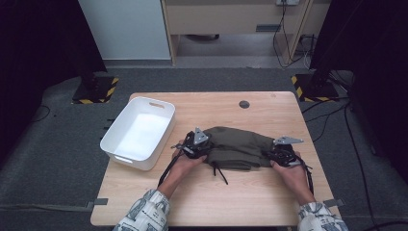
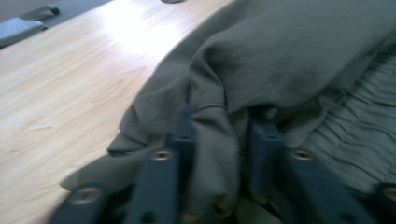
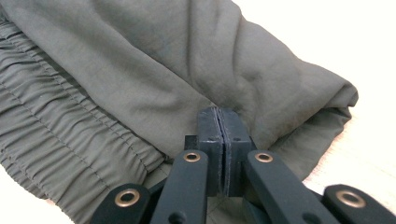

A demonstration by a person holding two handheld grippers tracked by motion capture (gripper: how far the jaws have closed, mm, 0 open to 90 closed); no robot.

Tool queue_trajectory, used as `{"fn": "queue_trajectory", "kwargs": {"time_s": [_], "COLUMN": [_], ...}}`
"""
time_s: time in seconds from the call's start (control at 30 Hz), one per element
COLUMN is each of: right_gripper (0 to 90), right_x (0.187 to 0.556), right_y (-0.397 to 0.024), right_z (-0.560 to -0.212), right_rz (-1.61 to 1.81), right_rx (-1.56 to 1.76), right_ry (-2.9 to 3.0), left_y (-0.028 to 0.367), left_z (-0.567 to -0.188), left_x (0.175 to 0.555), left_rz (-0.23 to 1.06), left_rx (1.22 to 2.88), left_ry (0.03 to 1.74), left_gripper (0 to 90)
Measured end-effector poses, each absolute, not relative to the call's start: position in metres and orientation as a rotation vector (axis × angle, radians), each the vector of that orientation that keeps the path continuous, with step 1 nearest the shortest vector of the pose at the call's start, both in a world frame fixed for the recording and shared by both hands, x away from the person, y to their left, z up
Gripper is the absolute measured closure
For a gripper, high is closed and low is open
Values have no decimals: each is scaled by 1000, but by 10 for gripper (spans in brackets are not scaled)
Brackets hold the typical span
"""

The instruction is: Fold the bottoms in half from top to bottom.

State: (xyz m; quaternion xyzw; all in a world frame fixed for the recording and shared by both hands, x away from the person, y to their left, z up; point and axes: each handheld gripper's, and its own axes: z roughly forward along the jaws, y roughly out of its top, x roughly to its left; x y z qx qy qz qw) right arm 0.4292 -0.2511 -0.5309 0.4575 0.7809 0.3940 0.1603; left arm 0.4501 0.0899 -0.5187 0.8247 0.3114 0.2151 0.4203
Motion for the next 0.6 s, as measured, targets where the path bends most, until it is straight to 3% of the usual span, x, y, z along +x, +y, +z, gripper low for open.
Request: {"fn": "queue_trajectory", "kwargs": {"time_s": [0.17, 0.6], "right_gripper": [891, 892], "right_x": [424, 387], "right_y": [-252, -270], "right_z": [-519, -471], "right_rz": [1169, 1268], "right_rx": [1316, 1198], "right_ry": [2167, 2102], "left_y": [89, 88], "left_z": [-518, -520], "left_x": [447, 435], "left_rz": [576, 709], "left_rx": [2028, 2033], "left_ry": [804, 811], "left_gripper": [784, 806]}}
